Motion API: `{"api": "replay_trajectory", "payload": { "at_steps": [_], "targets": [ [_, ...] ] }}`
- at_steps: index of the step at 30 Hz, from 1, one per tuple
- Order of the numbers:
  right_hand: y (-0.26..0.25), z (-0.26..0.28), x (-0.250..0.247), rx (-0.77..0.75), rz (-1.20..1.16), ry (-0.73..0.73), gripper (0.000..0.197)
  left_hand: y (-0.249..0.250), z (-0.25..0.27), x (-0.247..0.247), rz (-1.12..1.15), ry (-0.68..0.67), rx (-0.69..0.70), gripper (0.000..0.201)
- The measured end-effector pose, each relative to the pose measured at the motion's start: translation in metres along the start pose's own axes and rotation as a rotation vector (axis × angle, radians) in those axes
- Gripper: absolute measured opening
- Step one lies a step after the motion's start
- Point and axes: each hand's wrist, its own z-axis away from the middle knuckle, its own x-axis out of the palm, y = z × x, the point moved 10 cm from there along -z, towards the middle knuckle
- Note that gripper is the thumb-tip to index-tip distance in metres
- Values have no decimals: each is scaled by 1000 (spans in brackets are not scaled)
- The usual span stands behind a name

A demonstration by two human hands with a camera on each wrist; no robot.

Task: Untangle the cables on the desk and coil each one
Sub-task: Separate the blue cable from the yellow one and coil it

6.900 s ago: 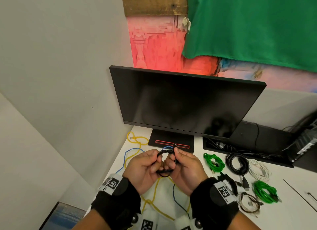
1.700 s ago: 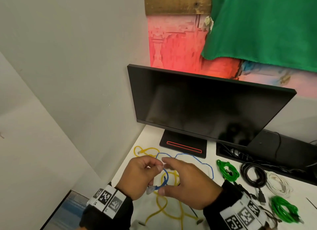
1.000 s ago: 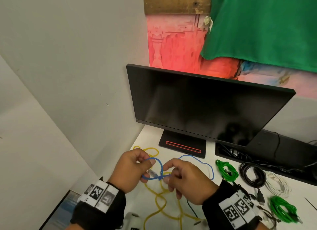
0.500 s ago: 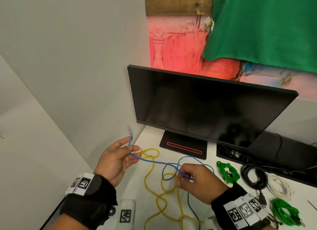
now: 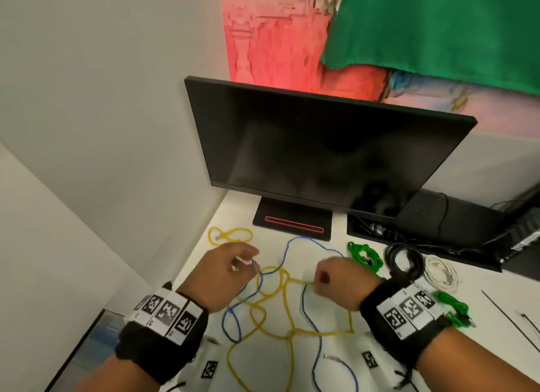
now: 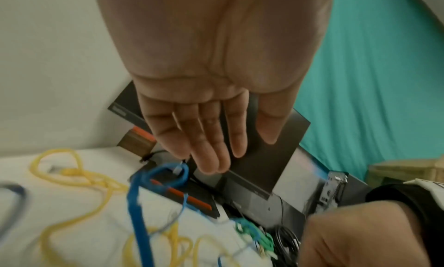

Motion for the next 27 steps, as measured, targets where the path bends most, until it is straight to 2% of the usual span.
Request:
{"api": "replay_trajectory", "payload": {
  "at_steps": [3, 5, 7, 10, 12, 13, 15, 17, 20, 22, 23, 25, 27],
  "targets": [
    [28, 29, 81, 67, 235, -299, 41, -16, 19, 43, -92, -244, -14, 9],
    [37, 47, 118, 70, 314, -412, 46, -22, 27, 62, -157, -315, -21, 8],
    [39, 51, 130, 61, 280, -355, 41, -23, 31, 73, -154, -326, -31, 10],
    [45, 49, 101, 103, -15, -18, 37, -18, 41, 95, -178, -379, -1, 20],
    [57, 53, 81, 143, -189, 168, 28, -15, 51, 120, -236, -461, 62, 37],
    [62, 55, 80, 159, -199, 186, 24, -15, 55, 135, -294, -506, 100, 49],
    [74, 60, 98, 205, -98, 76, 22, -27, 62, 167, -534, -632, 158, 68],
    [84, 66, 131, 247, 66, -116, 30, -46, 64, 183, -807, -698, 167, 64],
    [82, 70, 166, 223, 165, -254, 28, -63, 52, 173, -995, -596, 124, 28],
    [72, 68, 168, 171, 126, -224, 23, -74, 42, 151, -1018, -525, 39, 23],
    [68, 67, 158, 158, 83, -164, 17, -80, 36, 134, -994, -476, -25, 24],
    [65, 68, 122, 159, -72, 52, 7, -89, 22, 96, -924, -344, -137, 25],
    [68, 78, 73, 139, -350, 326, 20, -94, 13, 64, -883, -259, -228, 25]
  ]
}}
